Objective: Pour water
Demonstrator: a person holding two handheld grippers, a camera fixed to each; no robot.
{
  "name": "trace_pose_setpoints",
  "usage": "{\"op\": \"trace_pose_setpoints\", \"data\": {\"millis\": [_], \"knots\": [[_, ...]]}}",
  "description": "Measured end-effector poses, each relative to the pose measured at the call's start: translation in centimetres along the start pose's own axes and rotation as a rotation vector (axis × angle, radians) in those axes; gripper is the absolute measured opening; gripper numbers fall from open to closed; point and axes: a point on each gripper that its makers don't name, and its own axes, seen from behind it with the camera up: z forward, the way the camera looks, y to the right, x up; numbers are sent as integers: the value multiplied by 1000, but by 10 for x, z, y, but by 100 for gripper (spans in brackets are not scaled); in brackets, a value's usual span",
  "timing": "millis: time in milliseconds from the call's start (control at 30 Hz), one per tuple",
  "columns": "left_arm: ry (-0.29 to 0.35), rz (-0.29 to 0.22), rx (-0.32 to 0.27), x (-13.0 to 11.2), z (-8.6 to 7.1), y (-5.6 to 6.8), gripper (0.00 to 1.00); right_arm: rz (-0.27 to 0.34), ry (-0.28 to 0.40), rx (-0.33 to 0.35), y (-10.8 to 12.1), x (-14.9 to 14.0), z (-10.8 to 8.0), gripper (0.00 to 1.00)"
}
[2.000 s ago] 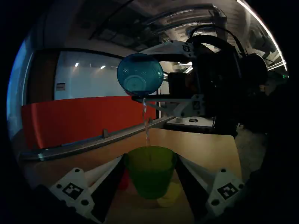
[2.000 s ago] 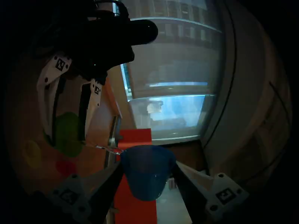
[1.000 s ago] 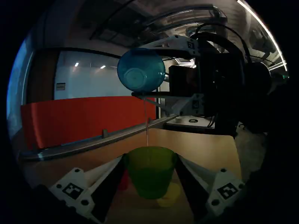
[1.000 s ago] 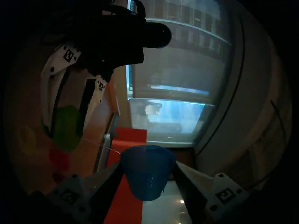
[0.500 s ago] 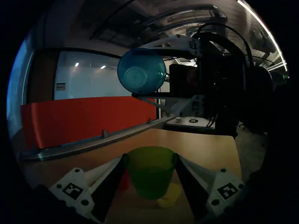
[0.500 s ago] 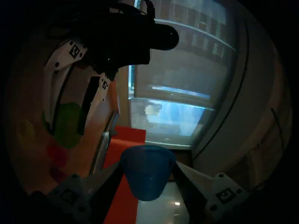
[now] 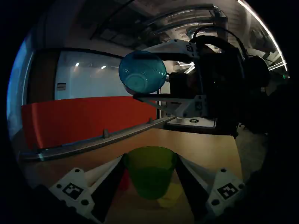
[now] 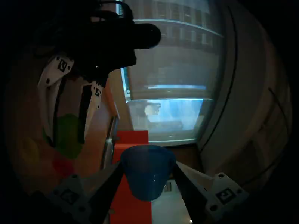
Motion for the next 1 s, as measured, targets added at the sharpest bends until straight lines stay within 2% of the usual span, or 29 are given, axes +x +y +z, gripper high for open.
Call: {"op": "trace_pose_setpoints", "data": {"millis": [333,633,833,1000], "knots": [[-7,4,11,1,-1,-4,89,442,-27,20,-12,-19,-9,90],[-13,6,23,-1,-4,-8,89,808,-67,60,-29,-33,-19,90],[-21,9,28,-3,-6,-11,89,1028,-88,109,-40,-40,-25,89],[-28,12,31,-5,-6,-13,89,1188,-105,163,-52,-43,-31,90]]}}
